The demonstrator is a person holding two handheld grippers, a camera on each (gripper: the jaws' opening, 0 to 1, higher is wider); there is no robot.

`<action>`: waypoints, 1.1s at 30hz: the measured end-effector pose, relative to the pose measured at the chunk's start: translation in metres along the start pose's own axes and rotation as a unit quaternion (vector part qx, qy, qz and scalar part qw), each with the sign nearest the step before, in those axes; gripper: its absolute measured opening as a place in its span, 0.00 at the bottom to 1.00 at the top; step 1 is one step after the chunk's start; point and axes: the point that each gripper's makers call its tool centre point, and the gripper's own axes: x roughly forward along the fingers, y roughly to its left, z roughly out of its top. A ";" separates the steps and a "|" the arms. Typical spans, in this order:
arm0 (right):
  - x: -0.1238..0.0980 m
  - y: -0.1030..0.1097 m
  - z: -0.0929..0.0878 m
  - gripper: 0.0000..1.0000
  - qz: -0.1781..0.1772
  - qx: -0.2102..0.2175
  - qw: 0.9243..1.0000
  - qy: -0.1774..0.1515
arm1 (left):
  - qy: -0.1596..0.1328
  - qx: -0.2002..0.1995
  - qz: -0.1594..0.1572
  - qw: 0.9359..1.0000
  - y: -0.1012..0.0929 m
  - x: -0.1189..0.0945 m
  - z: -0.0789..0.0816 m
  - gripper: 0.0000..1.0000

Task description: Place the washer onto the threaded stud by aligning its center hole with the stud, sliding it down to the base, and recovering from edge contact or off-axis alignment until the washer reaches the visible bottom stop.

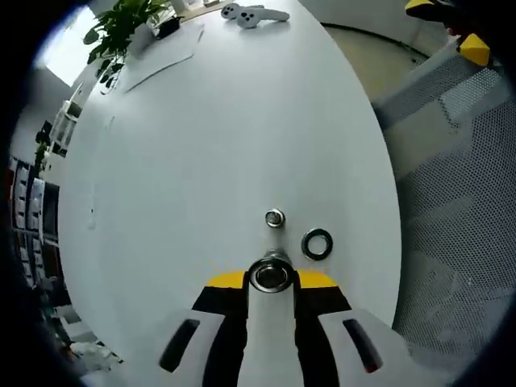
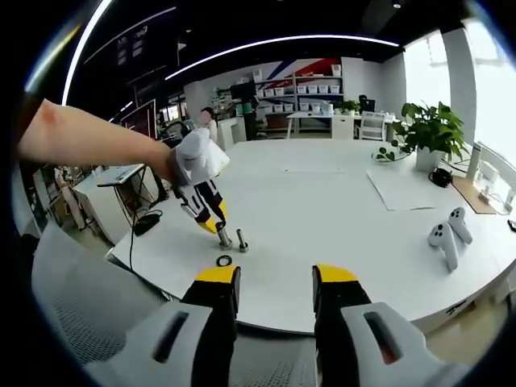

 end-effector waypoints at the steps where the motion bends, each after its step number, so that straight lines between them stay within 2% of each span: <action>1: 0.000 0.000 0.000 0.39 0.000 0.000 1.000 0.000 | 0.003 0.001 -0.002 1.000 -0.001 0.002 -0.001 0.19; 6: 0.000 0.000 -0.001 0.39 0.000 0.000 1.000 0.002 | 0.020 0.007 -0.008 1.000 -0.004 0.008 -0.004 0.19; 13: 0.001 0.000 -0.001 0.39 0.000 -0.001 1.000 0.004 | 0.027 -0.003 -0.017 1.000 -0.004 0.017 -0.006 0.19; 16: 0.001 0.000 -0.002 0.38 0.000 -0.001 1.000 0.006 | 0.034 0.006 -0.015 0.999 -0.004 0.020 -0.008 0.19; 24: 0.001 -0.001 -0.002 0.38 -0.002 -0.002 1.000 0.010 | 0.042 0.003 -0.022 0.999 -0.003 0.038 -0.012 0.19; 33: 0.000 -0.001 -0.004 0.37 -0.003 -0.003 1.000 0.013 | 0.050 0.001 -0.029 0.998 -0.003 0.044 -0.014 0.19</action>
